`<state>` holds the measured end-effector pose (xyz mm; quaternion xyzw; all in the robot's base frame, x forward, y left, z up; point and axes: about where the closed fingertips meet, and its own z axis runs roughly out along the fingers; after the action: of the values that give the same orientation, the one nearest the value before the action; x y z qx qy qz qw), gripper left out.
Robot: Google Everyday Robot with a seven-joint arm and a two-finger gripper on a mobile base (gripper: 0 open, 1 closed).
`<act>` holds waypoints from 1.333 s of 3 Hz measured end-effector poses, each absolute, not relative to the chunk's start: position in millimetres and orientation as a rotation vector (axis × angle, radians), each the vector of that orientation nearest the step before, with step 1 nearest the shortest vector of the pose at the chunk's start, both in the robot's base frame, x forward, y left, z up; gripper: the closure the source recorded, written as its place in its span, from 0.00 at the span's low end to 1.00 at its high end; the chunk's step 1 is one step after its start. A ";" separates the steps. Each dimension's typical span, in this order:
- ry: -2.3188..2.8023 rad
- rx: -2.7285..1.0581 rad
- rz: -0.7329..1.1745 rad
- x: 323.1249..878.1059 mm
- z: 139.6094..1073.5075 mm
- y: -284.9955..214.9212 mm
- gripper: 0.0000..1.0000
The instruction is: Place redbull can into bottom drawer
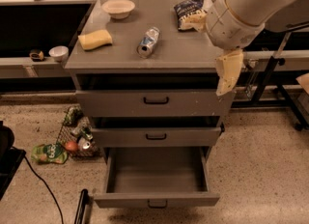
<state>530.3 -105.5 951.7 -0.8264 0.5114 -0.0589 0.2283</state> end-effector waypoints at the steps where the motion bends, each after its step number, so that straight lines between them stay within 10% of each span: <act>1: 1.408 -2.276 -0.162 530.4 951.7 -105.5 0.00; 4: 1.106 -2.550 -0.442 614.7 948.0 -104.1 0.00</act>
Offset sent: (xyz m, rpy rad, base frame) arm 0.0368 0.0008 -0.0008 -0.1015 -0.0872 0.0564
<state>614.7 -104.1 948.0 -0.8940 0.3875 -0.1551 0.1627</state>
